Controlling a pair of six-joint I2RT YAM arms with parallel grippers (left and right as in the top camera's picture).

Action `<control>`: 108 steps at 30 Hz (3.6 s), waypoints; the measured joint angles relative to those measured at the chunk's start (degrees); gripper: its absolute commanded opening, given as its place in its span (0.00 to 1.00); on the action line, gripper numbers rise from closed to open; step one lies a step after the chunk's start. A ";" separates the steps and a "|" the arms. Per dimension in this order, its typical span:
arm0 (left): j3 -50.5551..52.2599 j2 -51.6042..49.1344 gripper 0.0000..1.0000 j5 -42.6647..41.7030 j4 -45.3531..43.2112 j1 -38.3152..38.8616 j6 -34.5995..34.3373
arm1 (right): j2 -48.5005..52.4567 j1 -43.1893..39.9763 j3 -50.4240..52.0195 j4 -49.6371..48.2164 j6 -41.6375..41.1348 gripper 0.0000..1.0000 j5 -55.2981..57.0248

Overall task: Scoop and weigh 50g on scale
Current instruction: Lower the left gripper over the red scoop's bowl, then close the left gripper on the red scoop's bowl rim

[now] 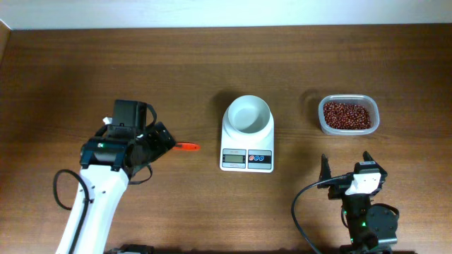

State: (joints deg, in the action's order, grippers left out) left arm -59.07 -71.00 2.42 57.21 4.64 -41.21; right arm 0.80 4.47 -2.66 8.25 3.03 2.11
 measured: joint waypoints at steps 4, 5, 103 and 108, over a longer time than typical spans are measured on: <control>0.00 0.00 0.99 0.02 1.20 -0.87 -1.57 | 0.00 0.00 0.00 0.00 -0.07 0.99 0.02; 0.00 0.00 0.99 0.04 1.31 -0.94 -1.81 | 0.00 0.00 0.00 0.00 -0.04 0.99 0.02; 8.52 -25.14 0.00 -2.32 -23.63 -3.43 -24.17 | 0.00 0.00 0.00 -0.02 -0.07 0.99 0.02; 8.52 -25.14 0.00 -7.17 -23.58 -5.53 -19.47 | 0.00 0.00 0.00 -0.02 -0.07 0.99 0.02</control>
State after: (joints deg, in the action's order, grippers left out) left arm -50.54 -96.14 -4.75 33.63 -0.89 -60.69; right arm 0.80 4.47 -2.66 8.23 2.96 2.13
